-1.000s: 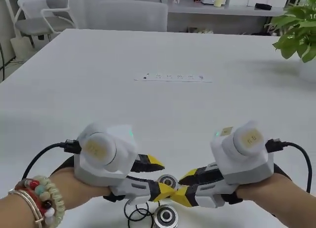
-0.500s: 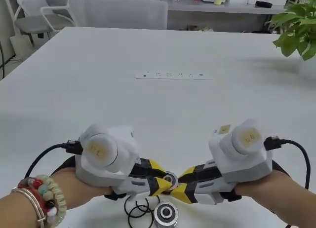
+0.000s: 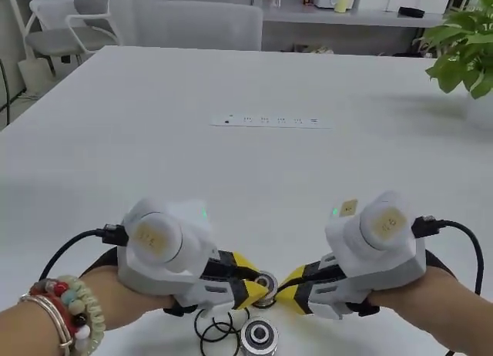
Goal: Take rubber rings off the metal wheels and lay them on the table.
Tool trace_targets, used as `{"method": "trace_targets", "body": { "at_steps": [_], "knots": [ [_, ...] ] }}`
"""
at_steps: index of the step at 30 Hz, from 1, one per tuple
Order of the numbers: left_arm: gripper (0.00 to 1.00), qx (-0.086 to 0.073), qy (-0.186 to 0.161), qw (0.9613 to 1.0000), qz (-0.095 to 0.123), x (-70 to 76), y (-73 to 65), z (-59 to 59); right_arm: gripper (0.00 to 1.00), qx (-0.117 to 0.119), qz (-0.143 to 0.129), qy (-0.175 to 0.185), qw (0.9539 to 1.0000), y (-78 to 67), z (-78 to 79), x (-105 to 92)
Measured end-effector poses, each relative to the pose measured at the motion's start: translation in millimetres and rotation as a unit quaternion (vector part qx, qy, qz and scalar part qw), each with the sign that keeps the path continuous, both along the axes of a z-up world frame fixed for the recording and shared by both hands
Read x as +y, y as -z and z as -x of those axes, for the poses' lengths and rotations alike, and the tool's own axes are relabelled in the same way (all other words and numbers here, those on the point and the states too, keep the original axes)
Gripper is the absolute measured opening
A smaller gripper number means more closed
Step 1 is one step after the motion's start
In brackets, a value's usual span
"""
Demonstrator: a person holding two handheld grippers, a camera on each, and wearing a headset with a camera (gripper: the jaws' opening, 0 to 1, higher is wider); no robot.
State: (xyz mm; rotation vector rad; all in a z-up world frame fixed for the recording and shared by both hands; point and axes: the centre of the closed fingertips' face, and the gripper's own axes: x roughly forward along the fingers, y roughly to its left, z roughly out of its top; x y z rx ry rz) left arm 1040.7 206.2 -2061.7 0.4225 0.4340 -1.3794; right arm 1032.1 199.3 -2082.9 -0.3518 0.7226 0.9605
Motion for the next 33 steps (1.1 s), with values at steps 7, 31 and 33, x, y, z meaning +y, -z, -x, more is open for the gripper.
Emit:
{"method": "trace_targets", "body": {
  "at_steps": [7, 31, 33],
  "knots": [
    [0.08, -0.003, 0.001, 1.0000, -0.001, -0.2, 0.1, -0.2, 0.00, 0.025, -0.002, 0.030, 0.9992, 1.2, -2.3, -2.1],
    [0.08, -0.022, 0.010, 0.9997, -0.004, -0.4, -0.2, -0.4, 0.00, 0.112, -0.105, 0.141, 0.9781, -19.0, -7.2, 0.3],
    [0.08, -0.024, 0.012, 0.9996, -0.005, -0.5, -0.1, -0.4, 0.00, 0.111, -0.104, 0.139, 0.9785, -19.6, -6.7, 0.8]
  ]
}}
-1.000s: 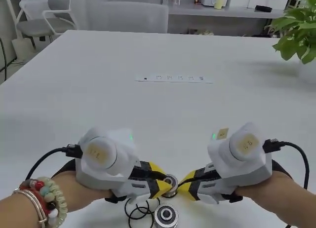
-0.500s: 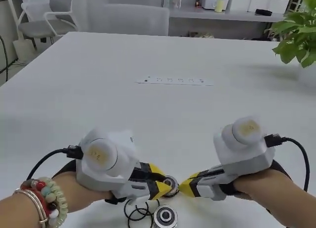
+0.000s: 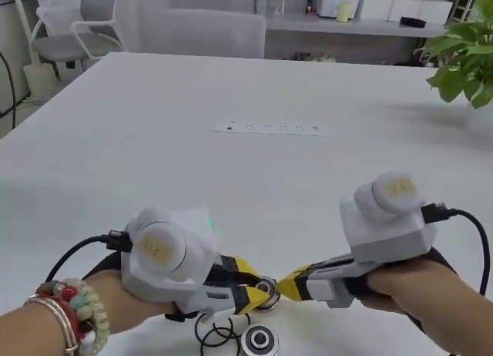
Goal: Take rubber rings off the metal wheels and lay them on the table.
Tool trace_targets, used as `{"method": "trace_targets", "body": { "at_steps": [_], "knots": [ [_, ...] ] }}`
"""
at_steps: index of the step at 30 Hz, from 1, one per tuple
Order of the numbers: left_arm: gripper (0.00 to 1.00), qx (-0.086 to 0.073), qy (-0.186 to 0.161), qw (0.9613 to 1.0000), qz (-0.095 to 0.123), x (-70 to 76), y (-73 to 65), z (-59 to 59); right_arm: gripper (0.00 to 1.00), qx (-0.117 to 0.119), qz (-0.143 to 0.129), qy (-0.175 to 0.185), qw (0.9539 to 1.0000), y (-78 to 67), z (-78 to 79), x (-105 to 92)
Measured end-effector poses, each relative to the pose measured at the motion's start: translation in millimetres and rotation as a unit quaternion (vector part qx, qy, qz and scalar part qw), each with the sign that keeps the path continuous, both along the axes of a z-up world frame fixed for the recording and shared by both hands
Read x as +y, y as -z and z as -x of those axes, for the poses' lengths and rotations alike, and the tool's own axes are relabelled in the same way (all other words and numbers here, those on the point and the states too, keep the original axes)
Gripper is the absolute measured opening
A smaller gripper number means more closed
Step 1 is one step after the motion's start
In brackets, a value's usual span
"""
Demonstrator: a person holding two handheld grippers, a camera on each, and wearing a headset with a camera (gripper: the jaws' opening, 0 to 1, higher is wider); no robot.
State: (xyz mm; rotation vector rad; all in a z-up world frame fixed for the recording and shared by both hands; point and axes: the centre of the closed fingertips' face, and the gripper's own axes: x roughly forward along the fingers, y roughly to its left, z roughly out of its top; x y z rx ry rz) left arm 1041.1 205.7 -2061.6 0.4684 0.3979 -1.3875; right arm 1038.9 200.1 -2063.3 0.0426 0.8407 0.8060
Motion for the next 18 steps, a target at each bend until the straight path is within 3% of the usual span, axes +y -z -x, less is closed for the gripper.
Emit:
{"method": "trace_targets", "body": {
  "at_steps": [9, 11, 12, 13, 14, 15, 17, 18],
  "knots": [
    [0.08, 0.000, 0.000, 1.0000, -0.001, -0.2, 0.2, 0.4, 0.00, -0.009, -0.005, -0.011, 0.9999, -6.6, 1.3, 6.8],
    [0.08, 0.006, -0.006, 1.0000, 0.001, -1.0, 0.4, -0.5, 0.00, -0.016, -0.030, -0.016, 0.9993, -14.4, 1.0, 15.2],
    [0.08, 0.005, -0.007, 1.0000, 0.001, -1.1, 0.5, -0.9, 0.00, -0.022, -0.080, -0.018, 0.9964, -29.4, 0.6, 27.5],
    [0.08, 0.005, -0.008, 1.0000, 0.001, -1.1, 0.4, -1.3, 0.00, -0.016, -0.060, -0.006, 0.9980, -27.4, -0.7, 22.4],
    [0.08, 0.006, -0.011, 0.9999, 0.002, -1.0, 0.4, -1.6, 0.00, -0.047, 0.003, -0.020, 0.9987, -18.4, -5.3, 12.6],
    [0.08, 0.008, -0.012, 0.9999, 0.003, -1.0, 0.3, -1.6, 0.00, -0.050, 0.002, -0.027, 0.9984, -18.4, -3.4, 15.3],
    [0.08, 0.010, -0.015, 0.9998, 0.005, -1.1, 0.3, -2.0, 0.00, -0.028, -0.023, -0.012, 0.9993, -19.2, -2.3, 16.3],
    [0.08, 0.013, -0.019, 0.9997, 0.006, -1.2, 0.2, -1.9, 0.00, -0.027, -0.021, -0.009, 0.9994, -18.1, -3.1, 14.0]
  ]
}}
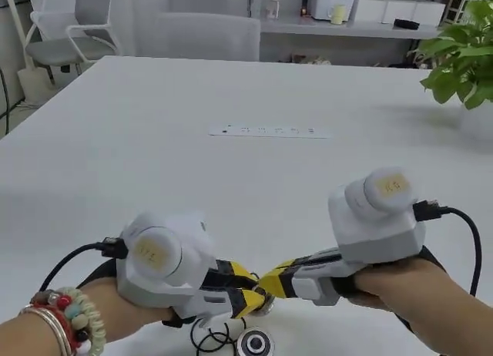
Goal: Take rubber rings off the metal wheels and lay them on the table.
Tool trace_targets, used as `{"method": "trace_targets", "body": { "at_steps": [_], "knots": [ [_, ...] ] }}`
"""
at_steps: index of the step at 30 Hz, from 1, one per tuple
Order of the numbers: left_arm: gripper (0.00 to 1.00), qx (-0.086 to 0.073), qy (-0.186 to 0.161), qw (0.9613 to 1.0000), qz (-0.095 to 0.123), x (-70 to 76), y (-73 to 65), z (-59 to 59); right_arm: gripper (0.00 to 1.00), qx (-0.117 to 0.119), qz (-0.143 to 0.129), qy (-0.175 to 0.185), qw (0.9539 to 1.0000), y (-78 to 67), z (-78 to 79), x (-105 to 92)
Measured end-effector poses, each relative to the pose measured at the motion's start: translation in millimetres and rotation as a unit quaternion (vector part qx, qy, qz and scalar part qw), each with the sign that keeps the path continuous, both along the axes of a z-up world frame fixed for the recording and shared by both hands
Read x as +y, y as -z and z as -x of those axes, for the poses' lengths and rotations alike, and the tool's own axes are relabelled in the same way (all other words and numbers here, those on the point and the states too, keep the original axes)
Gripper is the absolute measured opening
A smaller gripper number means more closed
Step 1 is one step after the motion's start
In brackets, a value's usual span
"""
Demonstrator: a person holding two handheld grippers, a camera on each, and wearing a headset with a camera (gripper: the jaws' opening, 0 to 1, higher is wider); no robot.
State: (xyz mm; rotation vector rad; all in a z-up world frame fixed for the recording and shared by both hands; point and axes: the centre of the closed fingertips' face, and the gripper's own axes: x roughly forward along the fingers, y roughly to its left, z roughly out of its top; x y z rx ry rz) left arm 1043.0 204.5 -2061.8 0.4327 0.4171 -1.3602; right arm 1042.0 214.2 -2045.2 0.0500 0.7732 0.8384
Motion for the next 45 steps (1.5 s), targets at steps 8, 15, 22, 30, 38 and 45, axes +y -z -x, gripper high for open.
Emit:
{"method": "trace_targets", "body": {
  "at_steps": [8, 15, 22, 30, 38, 45],
  "knots": [
    [0.08, 0.004, -0.007, 1.0000, -0.001, -0.9, 0.0, 0.1, 0.00, 0.021, 0.011, 0.028, 0.9993, 10.3, -2.2, -14.5],
    [0.08, 0.007, -0.007, 0.9999, -0.010, -1.4, -0.1, 0.4, 0.00, 0.022, 0.009, 0.030, 0.9993, 9.8, -1.7, -14.9],
    [0.15, 0.006, 0.015, 0.9995, -0.028, 0.6, -5.6, 4.6, 0.00, 0.019, 0.022, 0.031, 0.9991, 12.8, -1.8, -19.4],
    [0.42, 0.015, 0.012, 0.9998, 0.004, 5.2, -36.9, 2.7, 0.00, 0.015, 0.015, 0.036, 0.9991, 9.7, -4.3, -20.2],
    [0.61, -0.009, 0.043, 0.9990, -0.004, 17.0, -67.5, 7.8, 0.00, 0.015, 0.013, 0.038, 0.9991, 8.2, -3.2, -20.2],
    [0.64, -0.017, 0.049, 0.9986, -0.011, 35.9, -79.1, 22.0, 0.00, 0.013, 0.009, 0.042, 0.9990, 4.9, -4.5, -21.0]
  ]
}}
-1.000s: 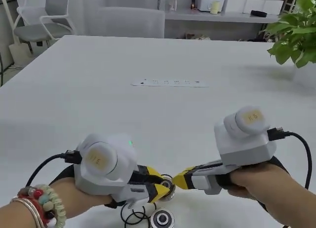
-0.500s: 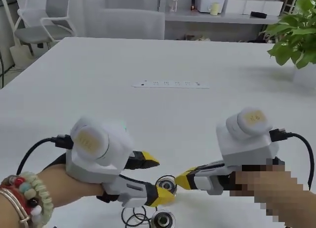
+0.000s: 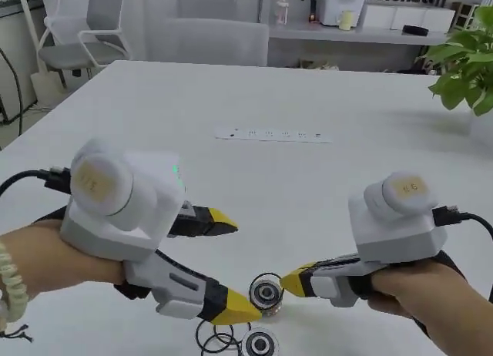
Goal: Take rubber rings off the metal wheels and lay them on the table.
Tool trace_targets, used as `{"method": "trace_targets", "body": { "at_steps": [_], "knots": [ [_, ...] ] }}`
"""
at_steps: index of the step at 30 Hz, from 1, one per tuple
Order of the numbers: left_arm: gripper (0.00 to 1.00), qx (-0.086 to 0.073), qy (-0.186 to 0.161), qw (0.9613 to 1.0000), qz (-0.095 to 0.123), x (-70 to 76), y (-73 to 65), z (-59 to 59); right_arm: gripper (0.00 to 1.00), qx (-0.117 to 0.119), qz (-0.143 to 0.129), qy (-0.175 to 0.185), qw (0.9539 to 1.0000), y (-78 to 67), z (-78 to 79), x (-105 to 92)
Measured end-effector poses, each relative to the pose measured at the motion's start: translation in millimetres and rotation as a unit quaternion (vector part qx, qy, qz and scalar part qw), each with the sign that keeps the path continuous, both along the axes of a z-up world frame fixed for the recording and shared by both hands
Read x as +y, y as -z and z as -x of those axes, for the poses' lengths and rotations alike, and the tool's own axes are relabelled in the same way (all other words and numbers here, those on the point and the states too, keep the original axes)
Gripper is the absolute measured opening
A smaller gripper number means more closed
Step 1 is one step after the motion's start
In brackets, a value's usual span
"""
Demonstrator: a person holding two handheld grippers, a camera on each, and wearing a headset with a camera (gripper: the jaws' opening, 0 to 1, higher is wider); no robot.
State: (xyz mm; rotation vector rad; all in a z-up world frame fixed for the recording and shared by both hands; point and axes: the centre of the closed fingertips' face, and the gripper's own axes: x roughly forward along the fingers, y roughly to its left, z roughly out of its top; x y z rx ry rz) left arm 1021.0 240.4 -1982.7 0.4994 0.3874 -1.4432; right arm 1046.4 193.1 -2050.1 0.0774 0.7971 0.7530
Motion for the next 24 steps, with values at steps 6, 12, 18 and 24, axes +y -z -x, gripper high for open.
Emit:
{"method": "trace_targets", "body": {
  "at_steps": [6, 12, 18, 24],
  "knots": [
    [0.69, -0.016, -0.009, 0.9998, -0.009, 21.2, -8.4, 3.4, 0.00, -0.006, -0.005, 0.007, 0.9999, -5.3, -2.1, -1.6],
    [0.72, -0.025, -0.046, 0.9986, 0.004, 45.5, -22.7, 0.4, 0.00, -0.008, -0.014, 0.012, 0.9998, -8.6, -3.6, -2.2],
    [0.75, -0.022, -0.080, 0.9966, 0.003, 73.6, -20.8, 8.8, 0.00, -0.012, -0.022, 0.009, 0.9996, -13.0, -3.9, -0.1],
    [0.79, -0.014, -0.105, 0.9944, 0.004, 92.2, -16.3, 16.0, 0.00, -0.011, -0.025, 0.004, 0.9996, -14.1, -2.4, 2.7]
  ]
}}
